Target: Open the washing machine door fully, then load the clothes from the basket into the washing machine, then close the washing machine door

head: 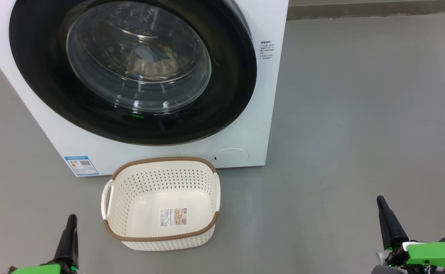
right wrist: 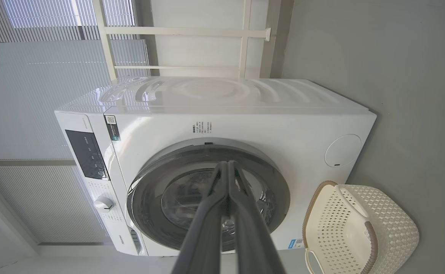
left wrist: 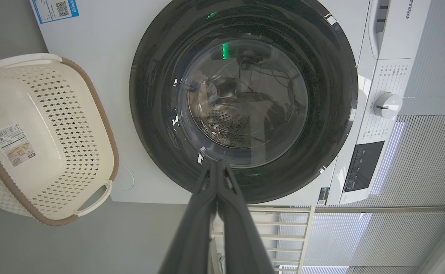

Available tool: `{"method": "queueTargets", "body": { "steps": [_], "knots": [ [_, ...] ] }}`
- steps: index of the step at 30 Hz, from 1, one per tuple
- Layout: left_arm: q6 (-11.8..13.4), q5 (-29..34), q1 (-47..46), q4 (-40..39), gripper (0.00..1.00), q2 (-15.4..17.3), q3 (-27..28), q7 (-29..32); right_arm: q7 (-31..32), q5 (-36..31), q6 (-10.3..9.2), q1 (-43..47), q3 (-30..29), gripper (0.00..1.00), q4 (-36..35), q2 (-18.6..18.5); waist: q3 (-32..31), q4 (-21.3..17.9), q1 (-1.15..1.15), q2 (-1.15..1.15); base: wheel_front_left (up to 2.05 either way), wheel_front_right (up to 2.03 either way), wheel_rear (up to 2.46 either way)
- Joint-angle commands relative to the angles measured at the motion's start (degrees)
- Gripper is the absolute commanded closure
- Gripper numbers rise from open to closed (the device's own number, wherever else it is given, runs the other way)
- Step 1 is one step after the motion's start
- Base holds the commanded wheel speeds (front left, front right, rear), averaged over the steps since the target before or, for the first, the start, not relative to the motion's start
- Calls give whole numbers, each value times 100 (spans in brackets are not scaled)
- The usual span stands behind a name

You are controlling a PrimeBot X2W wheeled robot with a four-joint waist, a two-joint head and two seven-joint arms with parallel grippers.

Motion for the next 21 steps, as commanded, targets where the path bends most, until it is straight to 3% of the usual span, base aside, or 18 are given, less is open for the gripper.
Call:
{"method": "queueTargets", "body": {
  "steps": [1,21],
  "knots": [
    [-60,39,-234,-107,100,91,199,43,38,-18,9,-224,102,100,-141,-20,0,0,0,0,0,0,0],
    [-60,49,-235,-106,100,83,211,53,53,-34,9,-226,82,100,-140,-7,0,0,0,0,0,0,0]
  ]
}}
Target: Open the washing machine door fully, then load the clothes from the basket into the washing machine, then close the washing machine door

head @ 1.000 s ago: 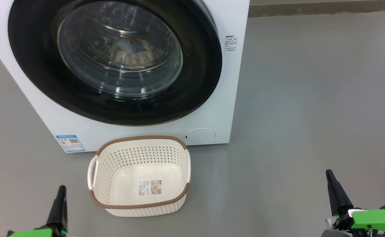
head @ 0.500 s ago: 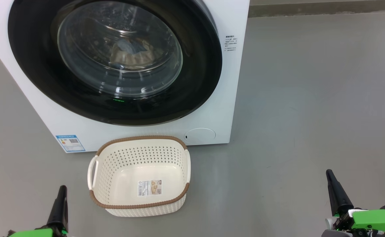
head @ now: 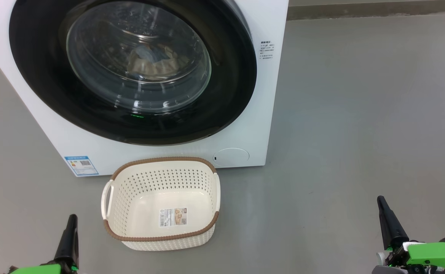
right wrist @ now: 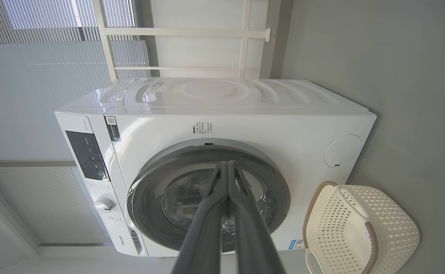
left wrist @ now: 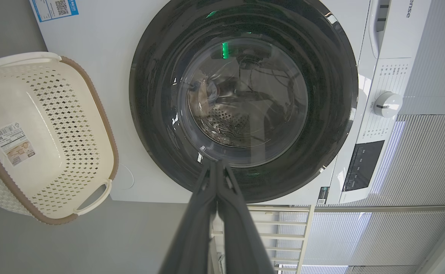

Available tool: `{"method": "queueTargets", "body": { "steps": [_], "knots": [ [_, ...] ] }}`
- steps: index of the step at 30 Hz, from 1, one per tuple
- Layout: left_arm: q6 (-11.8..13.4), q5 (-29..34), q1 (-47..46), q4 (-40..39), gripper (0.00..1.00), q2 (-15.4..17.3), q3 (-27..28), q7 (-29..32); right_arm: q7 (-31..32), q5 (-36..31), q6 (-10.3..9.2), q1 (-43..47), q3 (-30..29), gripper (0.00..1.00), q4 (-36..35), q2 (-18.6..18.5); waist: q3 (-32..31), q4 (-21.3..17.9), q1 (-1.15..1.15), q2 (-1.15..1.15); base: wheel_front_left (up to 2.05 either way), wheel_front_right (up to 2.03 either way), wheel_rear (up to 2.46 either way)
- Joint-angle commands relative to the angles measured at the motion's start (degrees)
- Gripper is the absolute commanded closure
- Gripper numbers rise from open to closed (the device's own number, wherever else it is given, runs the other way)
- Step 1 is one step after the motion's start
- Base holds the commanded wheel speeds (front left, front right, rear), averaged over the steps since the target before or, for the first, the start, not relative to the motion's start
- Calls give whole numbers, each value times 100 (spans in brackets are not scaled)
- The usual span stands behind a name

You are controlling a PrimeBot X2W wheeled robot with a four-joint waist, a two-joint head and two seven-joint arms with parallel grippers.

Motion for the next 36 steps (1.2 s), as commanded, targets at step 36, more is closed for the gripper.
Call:
{"method": "queueTargets", "body": {
  "steps": [36],
  "knots": [
    [-60,58,-236,-107,100,82,216,33,70,-53,9,-228,77,100,-140,-1,0,0,0,0,0,0,0]
  ]
}}
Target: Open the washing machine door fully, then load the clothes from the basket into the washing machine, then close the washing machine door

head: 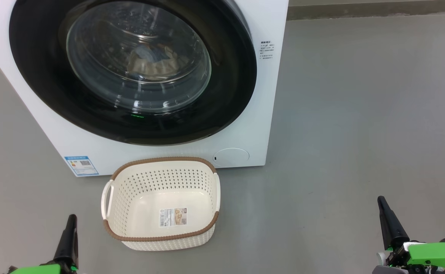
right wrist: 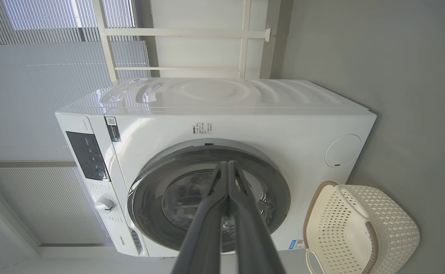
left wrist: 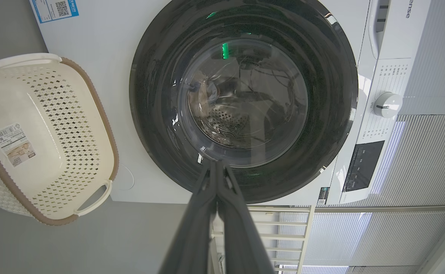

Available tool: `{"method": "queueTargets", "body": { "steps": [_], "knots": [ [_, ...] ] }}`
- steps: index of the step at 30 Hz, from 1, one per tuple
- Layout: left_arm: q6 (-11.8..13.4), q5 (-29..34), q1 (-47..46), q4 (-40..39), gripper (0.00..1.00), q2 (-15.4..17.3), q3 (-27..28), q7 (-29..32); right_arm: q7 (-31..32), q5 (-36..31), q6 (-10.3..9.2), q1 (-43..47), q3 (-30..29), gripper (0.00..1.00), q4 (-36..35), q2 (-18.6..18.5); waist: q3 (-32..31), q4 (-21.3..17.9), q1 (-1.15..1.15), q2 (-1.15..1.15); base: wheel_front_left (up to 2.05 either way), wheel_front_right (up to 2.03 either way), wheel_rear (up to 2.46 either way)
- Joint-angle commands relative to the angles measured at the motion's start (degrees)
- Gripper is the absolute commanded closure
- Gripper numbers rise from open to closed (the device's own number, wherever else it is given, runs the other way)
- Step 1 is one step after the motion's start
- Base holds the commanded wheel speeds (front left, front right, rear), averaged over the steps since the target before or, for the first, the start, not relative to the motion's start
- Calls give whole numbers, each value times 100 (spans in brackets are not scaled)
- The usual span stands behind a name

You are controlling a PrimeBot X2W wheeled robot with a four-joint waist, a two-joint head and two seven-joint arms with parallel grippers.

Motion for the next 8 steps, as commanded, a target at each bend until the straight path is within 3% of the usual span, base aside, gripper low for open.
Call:
{"method": "queueTargets", "body": {
  "steps": [1,8],
  "knots": [
    [-60,41,-236,-107,100,85,200,33,30,-46,9,-229,119,100,-141,-18,0,0,0,0,0,0,0],
    [-60,42,-236,-107,100,84,202,34,33,-48,9,-229,116,100,-141,-15,0,0,0,0,0,0,0]
  ]
}}
